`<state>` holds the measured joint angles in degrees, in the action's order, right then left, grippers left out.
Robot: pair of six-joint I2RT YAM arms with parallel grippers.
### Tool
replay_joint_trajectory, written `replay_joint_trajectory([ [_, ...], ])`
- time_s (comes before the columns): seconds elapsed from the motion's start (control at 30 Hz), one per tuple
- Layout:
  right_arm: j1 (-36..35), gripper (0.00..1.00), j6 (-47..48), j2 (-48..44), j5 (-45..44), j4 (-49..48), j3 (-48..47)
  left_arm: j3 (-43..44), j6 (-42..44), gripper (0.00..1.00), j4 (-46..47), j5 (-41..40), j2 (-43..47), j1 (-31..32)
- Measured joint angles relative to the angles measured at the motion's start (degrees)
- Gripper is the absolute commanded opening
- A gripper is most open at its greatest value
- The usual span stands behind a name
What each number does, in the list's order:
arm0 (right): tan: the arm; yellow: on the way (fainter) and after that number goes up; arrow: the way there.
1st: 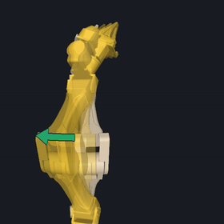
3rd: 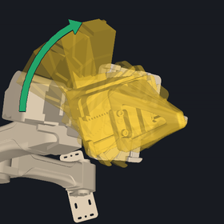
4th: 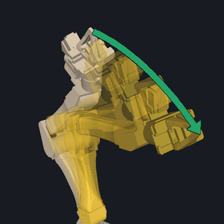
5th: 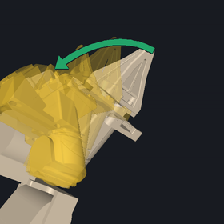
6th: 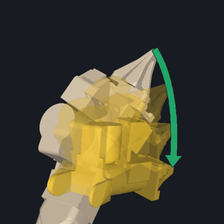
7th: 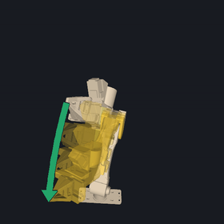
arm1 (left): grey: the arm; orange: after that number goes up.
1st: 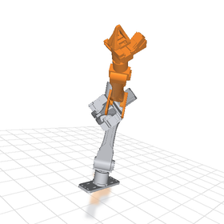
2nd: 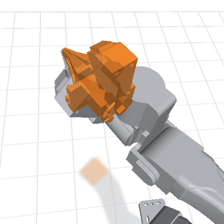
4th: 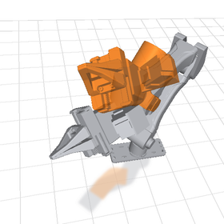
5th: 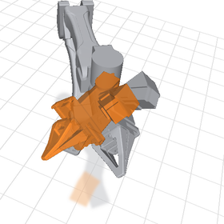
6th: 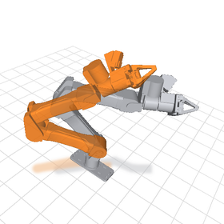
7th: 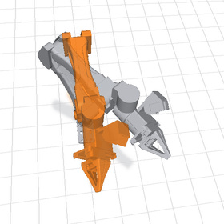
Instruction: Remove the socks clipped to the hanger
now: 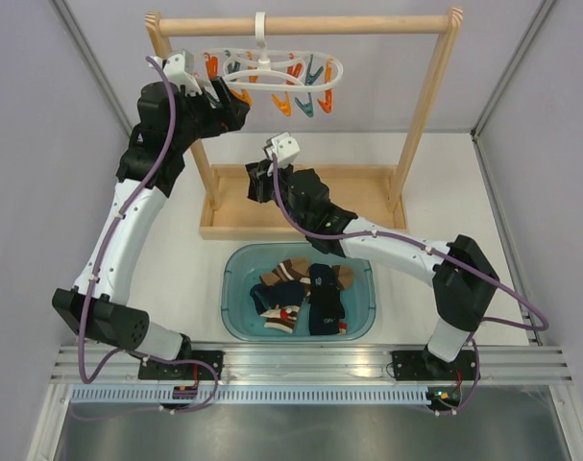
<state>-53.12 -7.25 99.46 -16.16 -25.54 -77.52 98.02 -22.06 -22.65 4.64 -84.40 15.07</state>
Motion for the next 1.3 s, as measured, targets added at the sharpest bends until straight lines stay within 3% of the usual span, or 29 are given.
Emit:
replay_joint_trajectory([
  [0.33,0.00,0.03,-0.04,-2.99,-0.50,0.74,4.28,-7.48,0.04,1.00,0.26,0.00,6.78,0.00],
  [0.7,0.00,0.02,-0.57,-16.65,-5.84,5.99,18.21,-26.49,0.74,1.00,0.26,-0.07,24.68,0.00],
  [0.9,0.00,0.03,-2.67,-27.52,-8.76,13.57,24.74,-34.56,2.49,1.00,0.55,-0.04,33.83,0.00],
  [1.13,-0.55,0.03,-6.45,-36.02,-9.05,26.93,26.25,-42.58,5.05,1.00,1.25,-0.04,37.20,0.00],
  [1.3,-8.13,0.03,-10.29,-37.00,-11.39,36.92,26.51,-43.10,5.49,1.00,1.27,-0.04,36.37,0.00],
])
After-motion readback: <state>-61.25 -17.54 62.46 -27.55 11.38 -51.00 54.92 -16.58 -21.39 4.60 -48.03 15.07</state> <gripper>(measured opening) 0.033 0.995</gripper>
